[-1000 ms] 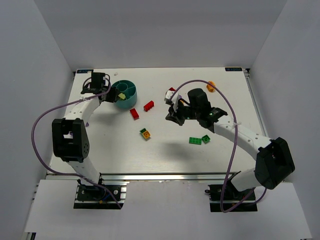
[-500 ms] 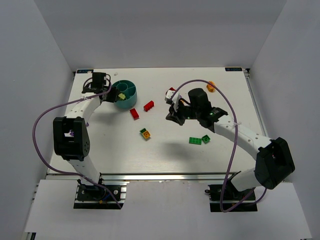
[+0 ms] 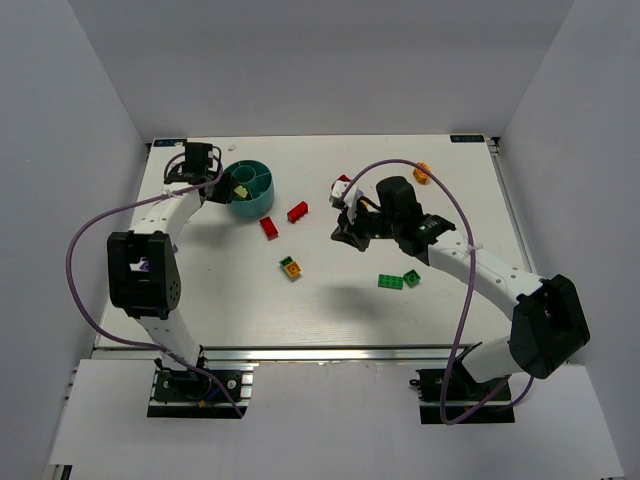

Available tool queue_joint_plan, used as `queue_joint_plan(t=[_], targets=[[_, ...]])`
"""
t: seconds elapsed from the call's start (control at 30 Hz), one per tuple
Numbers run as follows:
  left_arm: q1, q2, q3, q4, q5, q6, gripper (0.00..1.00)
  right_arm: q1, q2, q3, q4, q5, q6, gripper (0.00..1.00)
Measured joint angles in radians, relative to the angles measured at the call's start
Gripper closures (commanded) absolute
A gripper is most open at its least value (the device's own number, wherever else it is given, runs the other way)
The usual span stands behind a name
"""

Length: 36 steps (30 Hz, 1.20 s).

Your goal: Sort the legos into containers by color

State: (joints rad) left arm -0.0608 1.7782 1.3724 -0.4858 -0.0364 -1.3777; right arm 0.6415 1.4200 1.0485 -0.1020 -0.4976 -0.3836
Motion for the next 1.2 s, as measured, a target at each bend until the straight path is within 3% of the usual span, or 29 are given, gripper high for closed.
queue_joint_plan(t=[0.17,0.37,0.8,0.83,0.87,0.93,0.97,1.0,1.03,1.13,1.2], targets=[[0.000,0.019,0.007,-0.007,-0.005,0.006,0.64,0.000,0.000,0.000,0.000,-0.002,0.000,1.00],[0.000,0.020,0.017,-0.012,-0.005,0.011,0.46,-0.001,0.000,0.000,0.000,-0.003,0.003,1.00],[0.000,0.017,0.035,-0.013,-0.003,0.016,0.47,-0.001,0.000,0.000,-0.004,-0.008,-0.001,0.98],[0.000,0.013,0.035,-0.015,0.000,0.021,0.47,-0.001,0.000,0.000,-0.006,-0.011,-0.003,0.89],[0.000,0.007,0.035,-0.018,0.006,0.030,0.48,-0.001,0.000,0.000,-0.010,-0.013,-0.006,0.59],[0.000,-0.012,0.035,-0.023,0.026,0.060,0.48,-0.001,0.000,0.000,-0.019,-0.017,-0.016,0.35],[0.000,-0.028,0.032,-0.022,0.041,0.081,0.48,-0.001,0.000,0.000,-0.022,-0.020,-0.024,0.18],[0.000,-0.046,0.027,-0.021,0.054,0.098,0.47,-0.001,0.000,0.000,-0.027,-0.020,-0.020,0.11],[0.000,-0.077,0.011,-0.008,0.073,0.134,0.43,-0.001,0.000,0.000,-0.028,-0.019,-0.024,0.11],[0.011,-0.242,-0.126,0.069,0.163,0.249,0.17,-0.001,0.000,0.001,-0.030,-0.014,-0.033,0.11],[0.024,-0.372,-0.224,0.107,0.238,0.317,0.06,-0.001,0.001,0.004,-0.030,-0.008,-0.025,0.11]])
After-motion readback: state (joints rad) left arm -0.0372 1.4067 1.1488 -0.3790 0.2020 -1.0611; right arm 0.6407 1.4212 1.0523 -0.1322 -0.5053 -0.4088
